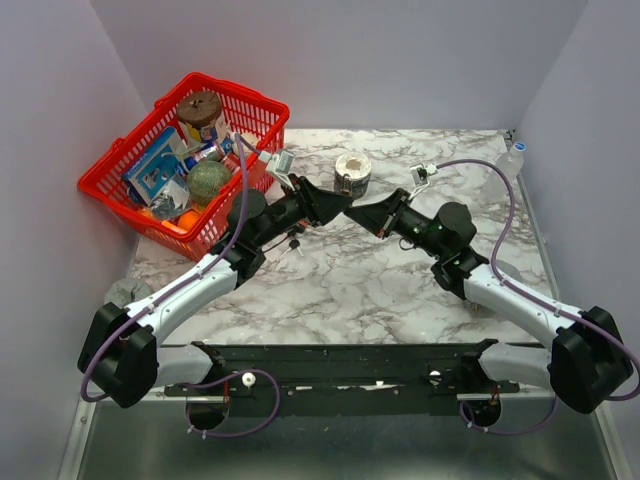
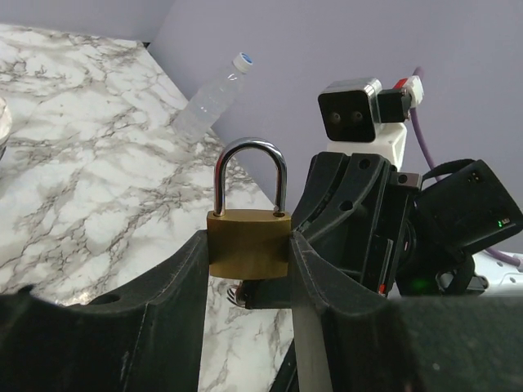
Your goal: Unlock with the key
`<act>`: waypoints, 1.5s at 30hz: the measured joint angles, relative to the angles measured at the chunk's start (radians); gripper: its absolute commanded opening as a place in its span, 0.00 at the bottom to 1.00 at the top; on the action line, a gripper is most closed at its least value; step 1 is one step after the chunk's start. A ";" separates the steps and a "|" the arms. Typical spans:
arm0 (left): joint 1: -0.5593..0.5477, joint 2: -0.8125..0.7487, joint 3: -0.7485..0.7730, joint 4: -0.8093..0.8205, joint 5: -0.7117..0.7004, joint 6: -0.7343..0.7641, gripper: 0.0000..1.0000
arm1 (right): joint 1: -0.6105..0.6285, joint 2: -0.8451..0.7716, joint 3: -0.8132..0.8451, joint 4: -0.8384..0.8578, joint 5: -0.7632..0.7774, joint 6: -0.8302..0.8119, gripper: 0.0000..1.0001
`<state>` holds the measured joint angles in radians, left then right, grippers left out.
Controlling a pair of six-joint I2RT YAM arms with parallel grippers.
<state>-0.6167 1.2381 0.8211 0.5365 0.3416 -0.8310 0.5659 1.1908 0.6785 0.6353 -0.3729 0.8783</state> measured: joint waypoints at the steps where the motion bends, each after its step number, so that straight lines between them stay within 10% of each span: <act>1: 0.000 0.000 0.000 0.007 0.006 0.000 0.00 | -0.004 0.000 0.000 0.008 -0.011 0.000 0.01; 11: 0.002 0.002 0.000 0.046 0.052 -0.002 0.00 | -0.029 -0.002 0.000 0.043 -0.095 -0.020 0.02; 18: 0.000 0.001 0.004 -0.032 0.053 0.013 0.00 | -0.035 -0.043 -0.005 -0.056 -0.102 -0.106 0.49; 28: -0.023 -0.010 0.007 -0.275 0.013 0.063 0.00 | -0.052 -0.374 -0.163 -0.267 -0.026 -0.267 0.89; 34: -0.019 0.017 0.007 -0.285 0.069 0.100 0.00 | -0.061 -0.435 -0.119 -0.394 -0.022 -0.391 0.90; 45: -0.018 0.017 -0.005 -0.228 0.623 0.196 0.00 | -0.063 -0.301 0.180 -0.594 -0.345 -0.664 0.90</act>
<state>-0.6342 1.2549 0.8162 0.3088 0.9642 -0.6353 0.5030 0.8894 0.8589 0.0414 -0.7177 0.2142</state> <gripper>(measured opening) 0.464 0.900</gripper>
